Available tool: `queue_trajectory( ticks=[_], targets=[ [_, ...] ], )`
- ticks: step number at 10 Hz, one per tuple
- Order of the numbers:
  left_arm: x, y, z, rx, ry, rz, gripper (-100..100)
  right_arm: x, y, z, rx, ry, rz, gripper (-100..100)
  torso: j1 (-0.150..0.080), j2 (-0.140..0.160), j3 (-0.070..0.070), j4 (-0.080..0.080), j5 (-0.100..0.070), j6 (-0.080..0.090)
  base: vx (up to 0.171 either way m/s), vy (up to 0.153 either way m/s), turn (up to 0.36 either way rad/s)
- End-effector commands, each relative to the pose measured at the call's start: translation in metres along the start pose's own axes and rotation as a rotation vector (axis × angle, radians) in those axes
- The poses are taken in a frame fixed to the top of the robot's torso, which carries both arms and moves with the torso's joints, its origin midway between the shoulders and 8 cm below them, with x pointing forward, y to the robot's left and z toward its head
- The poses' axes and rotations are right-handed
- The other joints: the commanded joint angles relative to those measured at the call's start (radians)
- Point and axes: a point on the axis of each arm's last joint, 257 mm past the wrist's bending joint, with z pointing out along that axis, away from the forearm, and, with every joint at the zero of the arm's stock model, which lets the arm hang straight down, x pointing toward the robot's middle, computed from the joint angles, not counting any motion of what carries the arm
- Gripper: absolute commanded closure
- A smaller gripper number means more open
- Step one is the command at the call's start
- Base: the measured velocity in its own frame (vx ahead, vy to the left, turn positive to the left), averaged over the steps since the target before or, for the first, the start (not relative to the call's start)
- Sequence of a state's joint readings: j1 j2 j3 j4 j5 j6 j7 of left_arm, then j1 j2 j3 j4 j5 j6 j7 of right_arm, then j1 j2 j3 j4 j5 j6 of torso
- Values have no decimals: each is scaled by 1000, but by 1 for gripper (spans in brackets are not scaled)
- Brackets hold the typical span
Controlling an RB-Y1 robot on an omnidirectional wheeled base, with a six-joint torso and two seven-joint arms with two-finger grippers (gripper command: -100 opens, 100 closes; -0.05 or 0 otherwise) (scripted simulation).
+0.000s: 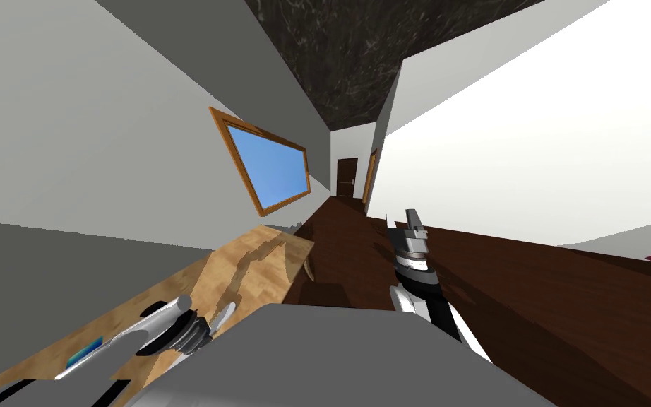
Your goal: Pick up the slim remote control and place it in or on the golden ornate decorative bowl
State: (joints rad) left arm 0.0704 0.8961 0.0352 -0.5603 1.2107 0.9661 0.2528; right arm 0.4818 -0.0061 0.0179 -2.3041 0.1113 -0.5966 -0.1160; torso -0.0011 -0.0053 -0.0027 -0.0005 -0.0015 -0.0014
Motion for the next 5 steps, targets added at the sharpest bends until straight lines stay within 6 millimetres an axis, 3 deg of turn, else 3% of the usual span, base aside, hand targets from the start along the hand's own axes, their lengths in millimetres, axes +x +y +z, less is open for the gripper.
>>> queue_trajectory(
  ticks=[1,2,5],
  targets=[
    [-17,-1,-3,2,1,1,100,0,0,0,0,0,0,0,0,0,0,0,0,0,75,-35,-10],
    [-17,-1,-3,2,1,6,100,0,0,0,0,0,0,0,-1,-1,0,0,-1,0,63,-34,8],
    [-47,-4,-10,7,1,0,100,0,0,0,0,0,0,0,-1,0,0,0,-1,0,67,-32,-5]
  ],
)
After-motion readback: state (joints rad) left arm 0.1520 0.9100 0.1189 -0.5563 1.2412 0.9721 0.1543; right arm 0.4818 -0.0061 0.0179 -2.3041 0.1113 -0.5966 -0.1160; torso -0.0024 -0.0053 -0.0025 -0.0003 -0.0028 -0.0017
